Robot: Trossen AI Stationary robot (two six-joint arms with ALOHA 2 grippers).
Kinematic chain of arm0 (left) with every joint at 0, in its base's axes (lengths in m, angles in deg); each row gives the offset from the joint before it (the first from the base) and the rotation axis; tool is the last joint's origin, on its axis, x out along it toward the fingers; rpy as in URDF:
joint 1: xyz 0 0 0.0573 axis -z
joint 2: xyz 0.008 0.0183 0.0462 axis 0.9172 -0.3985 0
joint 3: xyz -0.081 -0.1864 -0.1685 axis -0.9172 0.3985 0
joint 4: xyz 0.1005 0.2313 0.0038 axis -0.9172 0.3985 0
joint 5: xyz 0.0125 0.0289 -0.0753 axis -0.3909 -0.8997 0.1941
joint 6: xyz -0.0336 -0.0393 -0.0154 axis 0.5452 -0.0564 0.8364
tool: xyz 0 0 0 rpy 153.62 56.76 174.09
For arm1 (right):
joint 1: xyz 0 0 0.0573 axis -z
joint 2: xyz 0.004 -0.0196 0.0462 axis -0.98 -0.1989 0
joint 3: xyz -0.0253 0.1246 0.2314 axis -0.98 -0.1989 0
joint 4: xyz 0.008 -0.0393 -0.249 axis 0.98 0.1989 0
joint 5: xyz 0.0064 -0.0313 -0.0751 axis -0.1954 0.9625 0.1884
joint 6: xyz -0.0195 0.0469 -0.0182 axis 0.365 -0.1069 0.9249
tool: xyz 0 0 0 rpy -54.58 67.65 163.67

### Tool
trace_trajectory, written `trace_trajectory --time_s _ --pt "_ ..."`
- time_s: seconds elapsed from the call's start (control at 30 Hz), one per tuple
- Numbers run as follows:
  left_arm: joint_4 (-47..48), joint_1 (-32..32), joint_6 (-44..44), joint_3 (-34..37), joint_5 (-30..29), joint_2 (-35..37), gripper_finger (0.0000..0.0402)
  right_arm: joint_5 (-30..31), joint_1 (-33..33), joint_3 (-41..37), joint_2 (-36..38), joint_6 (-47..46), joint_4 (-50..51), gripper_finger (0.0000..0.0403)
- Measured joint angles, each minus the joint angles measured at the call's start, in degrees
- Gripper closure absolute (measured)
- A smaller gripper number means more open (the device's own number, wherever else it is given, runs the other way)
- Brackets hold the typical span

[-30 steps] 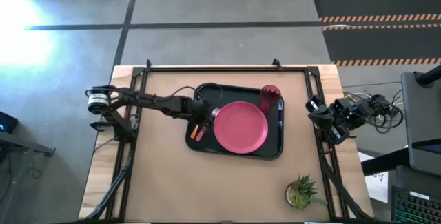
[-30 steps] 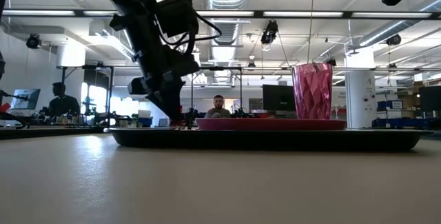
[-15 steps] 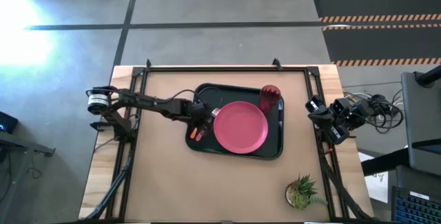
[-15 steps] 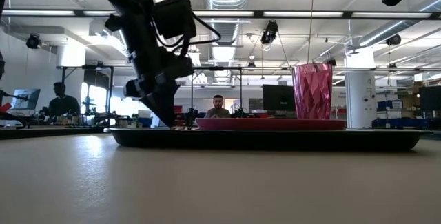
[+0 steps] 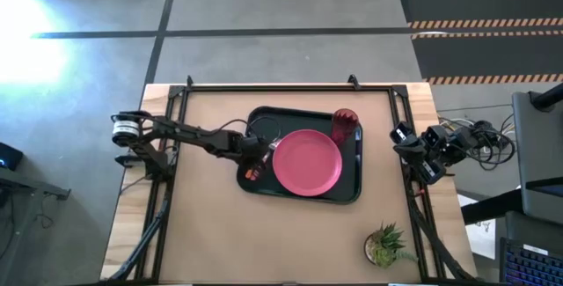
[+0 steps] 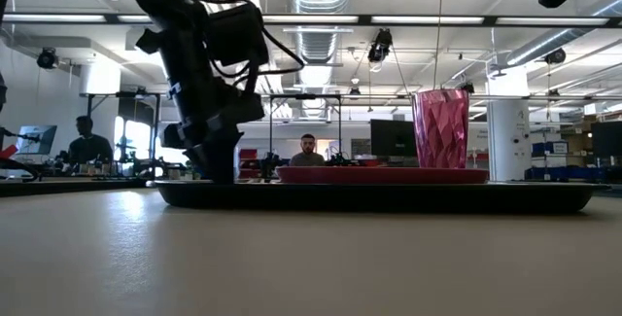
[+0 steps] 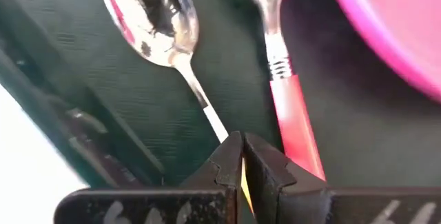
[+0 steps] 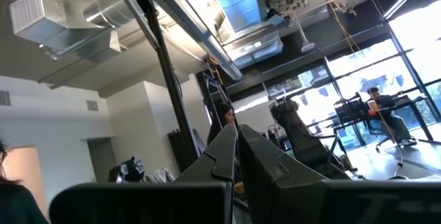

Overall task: Pick and place plate/cup/fork/spoon on tray
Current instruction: Adjust the pink fork on the black serving tray

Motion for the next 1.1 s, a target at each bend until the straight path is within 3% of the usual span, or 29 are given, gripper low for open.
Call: trace_trajectory --time_s 1.1 --pt "-7.9 2.1 3.1 -0.1 0.7 -1.2 0.0401 -0.2 0.0 0.0 0.0 -0.9 -0.8 0.0394"
